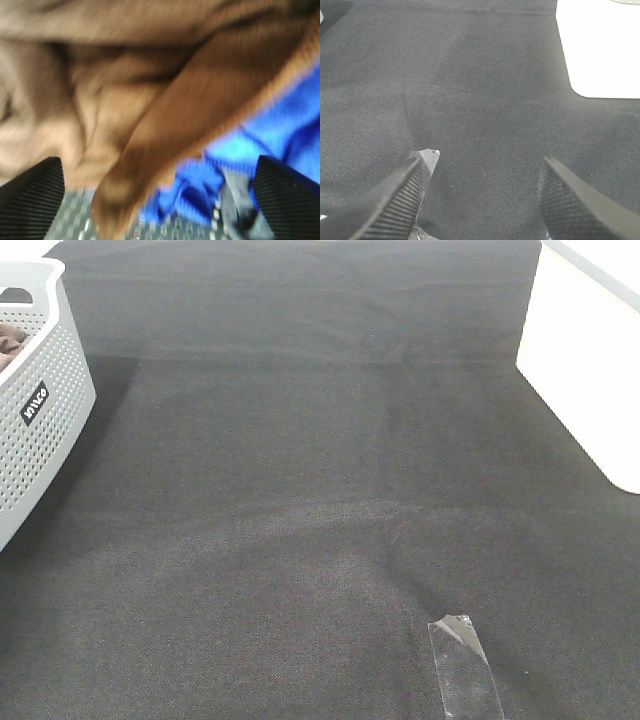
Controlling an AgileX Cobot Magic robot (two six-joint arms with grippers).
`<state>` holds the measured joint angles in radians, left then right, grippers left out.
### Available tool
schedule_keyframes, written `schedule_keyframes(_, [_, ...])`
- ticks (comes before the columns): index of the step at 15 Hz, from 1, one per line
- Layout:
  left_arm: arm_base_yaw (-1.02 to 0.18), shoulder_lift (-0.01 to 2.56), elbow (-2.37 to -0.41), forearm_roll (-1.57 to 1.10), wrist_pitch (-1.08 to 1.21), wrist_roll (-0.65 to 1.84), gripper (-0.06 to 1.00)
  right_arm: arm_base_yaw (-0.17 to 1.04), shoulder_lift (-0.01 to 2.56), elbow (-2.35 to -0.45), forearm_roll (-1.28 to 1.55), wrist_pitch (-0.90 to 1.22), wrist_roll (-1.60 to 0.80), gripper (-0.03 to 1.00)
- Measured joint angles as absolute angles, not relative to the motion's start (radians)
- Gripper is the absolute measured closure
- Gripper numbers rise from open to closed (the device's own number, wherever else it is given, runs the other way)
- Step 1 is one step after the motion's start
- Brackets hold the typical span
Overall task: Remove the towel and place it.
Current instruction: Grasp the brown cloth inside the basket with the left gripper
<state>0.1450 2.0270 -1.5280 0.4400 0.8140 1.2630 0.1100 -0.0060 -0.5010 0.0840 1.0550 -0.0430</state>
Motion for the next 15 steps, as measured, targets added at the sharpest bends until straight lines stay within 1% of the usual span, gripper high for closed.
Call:
schedule_keyframes(1, [0.145,2.06,-1.536,0.44,0.808,1.266,-0.01,0.11,-0.006,-0.501,0.084,1.055,-0.043,0.36])
schedule_keyframes(2, [0.145,2.07,-1.544,0.44,0.808,1.266,0.02,0.11,-0.006,-0.501,0.084,1.055,-0.043,0.36])
schedule_keyframes(3, [0.145,2.071,-1.557,0.44,0.809,1.266,0.12,0.11,-0.006,-0.501,0.084,1.055,-0.043,0.36])
schedule_keyframes(4, [0.145,2.071,-1.571,0.44,0.809,1.266,0.28,0.11,-0.006,-0.501,0.084,1.055,-0.043,0.36])
schedule_keyframes(6, [0.15,2.071,-1.579,0.442,0.809,1.266,0.74,0.11,-0.006,-0.501,0.084,1.055,-0.043,0.36])
schedule_keyframes(7, [0.151,2.071,-1.579,0.444,0.811,1.266,0.89,0.11,-0.006,-0.501,0.084,1.055,-0.043,0.36])
schedule_keyframes(8, [0.153,2.071,-1.579,0.444,0.812,1.266,0.94,0.11,-0.006,-0.501,0.084,1.055,-0.043,0.36])
schedule_keyframes(13, [0.154,2.071,-1.579,0.367,0.811,1.247,0.94,0.11,-0.006,-0.501,0.084,1.055,-0.043,0.36])
schedule_keyframes(15, [0.145,2.045,-1.579,0.33,0.802,1.145,0.94,0.11,-0.006,-0.501,0.084,1.055,-0.043,0.36])
